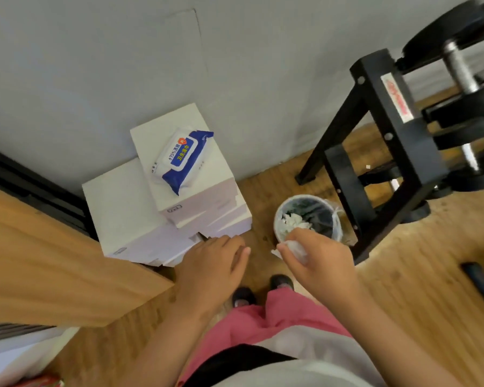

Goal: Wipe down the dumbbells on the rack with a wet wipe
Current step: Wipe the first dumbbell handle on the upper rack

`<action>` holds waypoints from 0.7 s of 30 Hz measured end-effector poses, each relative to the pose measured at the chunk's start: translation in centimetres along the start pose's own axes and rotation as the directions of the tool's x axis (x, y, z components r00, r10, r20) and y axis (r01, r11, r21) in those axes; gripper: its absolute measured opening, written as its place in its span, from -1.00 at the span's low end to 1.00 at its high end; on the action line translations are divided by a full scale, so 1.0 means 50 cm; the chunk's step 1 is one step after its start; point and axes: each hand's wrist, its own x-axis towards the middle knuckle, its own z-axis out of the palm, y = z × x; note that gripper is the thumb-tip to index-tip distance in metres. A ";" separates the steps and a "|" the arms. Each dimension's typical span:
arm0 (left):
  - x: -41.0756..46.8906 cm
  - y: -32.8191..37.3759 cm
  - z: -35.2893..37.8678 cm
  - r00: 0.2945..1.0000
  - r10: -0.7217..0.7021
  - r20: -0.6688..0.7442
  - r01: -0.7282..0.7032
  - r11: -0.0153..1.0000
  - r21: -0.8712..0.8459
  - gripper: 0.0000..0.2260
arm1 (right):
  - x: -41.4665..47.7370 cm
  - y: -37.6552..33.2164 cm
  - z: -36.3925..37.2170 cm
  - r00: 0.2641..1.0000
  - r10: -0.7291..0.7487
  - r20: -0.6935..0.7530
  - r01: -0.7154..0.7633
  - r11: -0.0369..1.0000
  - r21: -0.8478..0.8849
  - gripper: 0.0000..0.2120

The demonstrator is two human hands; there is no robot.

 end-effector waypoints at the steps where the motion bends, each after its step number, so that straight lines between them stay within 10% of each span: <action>1: -0.003 0.016 0.005 1.000 0.021 -0.008 -0.021 1.000 -0.001 -0.73 | -0.014 0.008 -0.016 0.999 0.029 -0.029 -0.029 0.999 -0.020 -0.75; 21: -0.041 0.588 0.189 0.999 0.040 -0.005 -0.040 0.993 -0.113 -0.84 | -0.286 0.410 -0.356 0.996 0.089 -0.024 -0.089 0.996 -0.014 -0.72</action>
